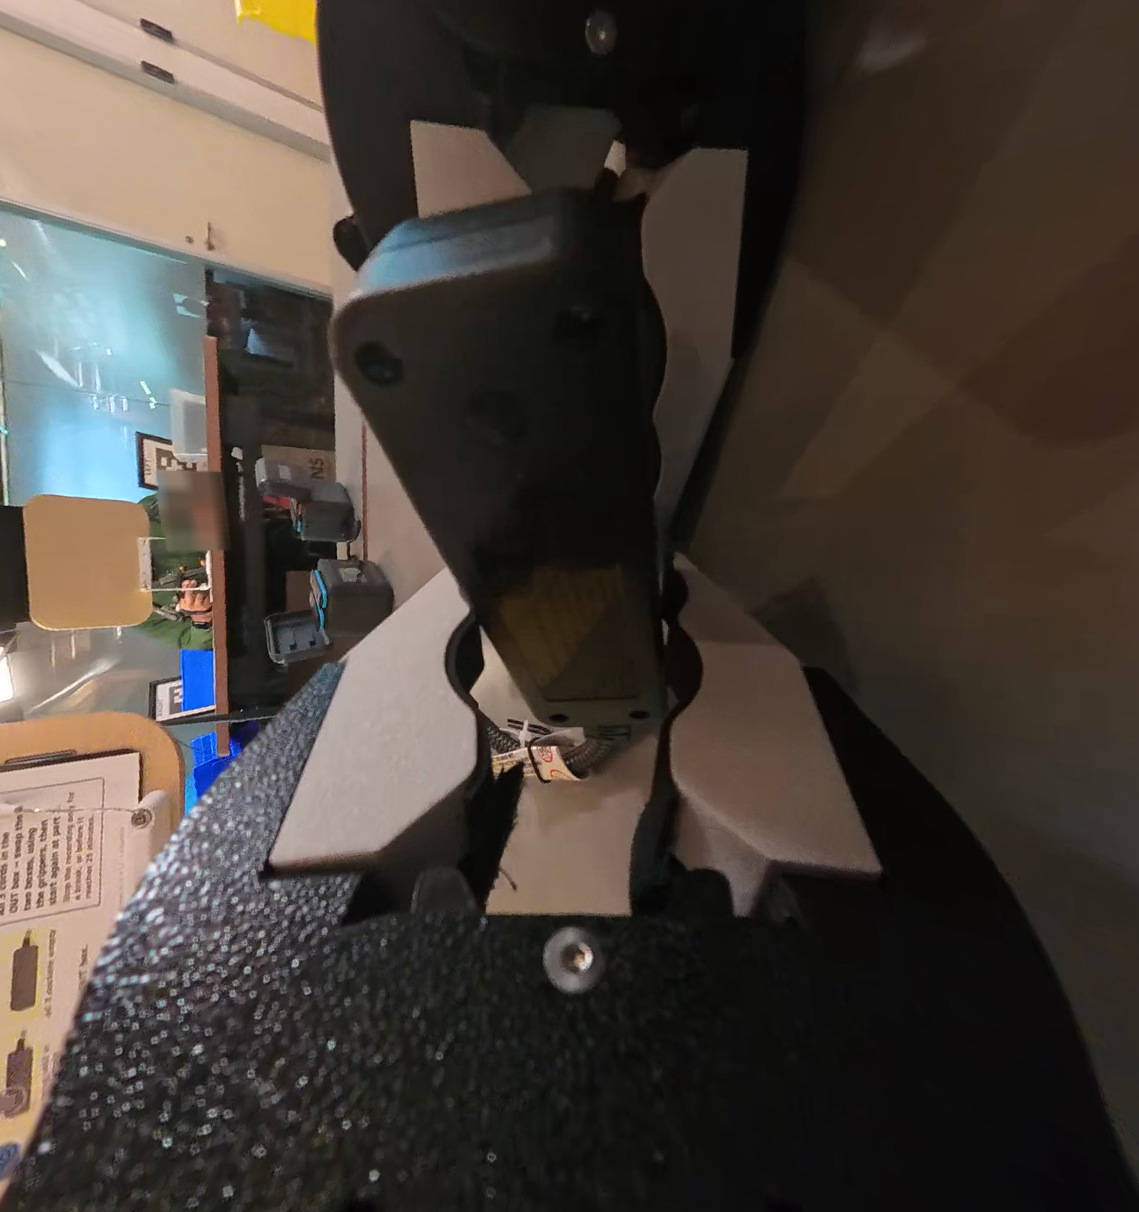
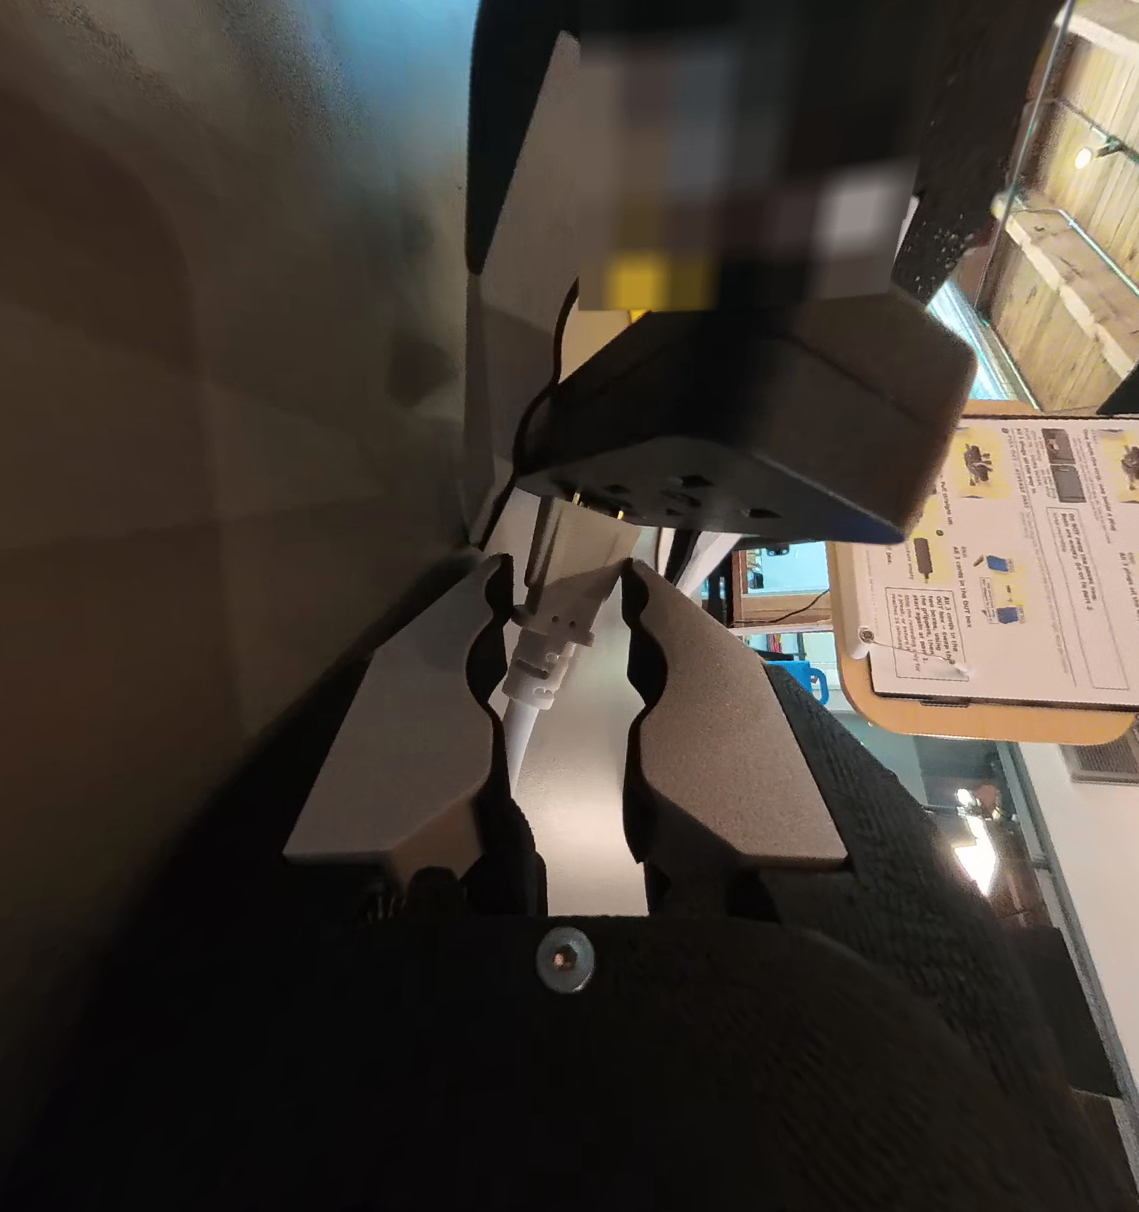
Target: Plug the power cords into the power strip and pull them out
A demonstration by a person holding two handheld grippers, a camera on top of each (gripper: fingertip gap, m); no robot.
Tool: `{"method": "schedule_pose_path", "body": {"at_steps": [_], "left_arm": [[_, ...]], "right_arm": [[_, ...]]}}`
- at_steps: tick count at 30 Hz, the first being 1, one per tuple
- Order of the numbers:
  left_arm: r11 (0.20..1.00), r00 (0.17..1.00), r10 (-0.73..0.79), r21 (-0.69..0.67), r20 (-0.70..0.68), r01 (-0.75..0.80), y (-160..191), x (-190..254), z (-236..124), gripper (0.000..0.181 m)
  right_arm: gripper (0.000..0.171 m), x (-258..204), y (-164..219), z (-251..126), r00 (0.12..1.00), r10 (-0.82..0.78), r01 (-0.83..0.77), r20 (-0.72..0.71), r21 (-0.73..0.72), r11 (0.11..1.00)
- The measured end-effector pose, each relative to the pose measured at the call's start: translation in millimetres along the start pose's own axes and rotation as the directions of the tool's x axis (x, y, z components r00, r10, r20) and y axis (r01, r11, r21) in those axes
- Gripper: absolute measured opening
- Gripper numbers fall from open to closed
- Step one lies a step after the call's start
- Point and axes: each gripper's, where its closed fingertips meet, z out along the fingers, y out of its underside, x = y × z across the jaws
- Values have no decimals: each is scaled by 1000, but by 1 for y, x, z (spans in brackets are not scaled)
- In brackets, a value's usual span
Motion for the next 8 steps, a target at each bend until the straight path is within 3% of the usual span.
{"method": "schedule_pose_path", "body": {"at_steps": [5,8], "left_arm": [[999,985,28,19,168,-32,-1,-5,-3,57],[998,983,-17,56,185,7,-3,-2,-5,56]], "right_arm": [[32,0,0,0,1000,1,-1,1,1,1000],[31,-1,0,0,1000,12,-12,6,6,1000]]}}
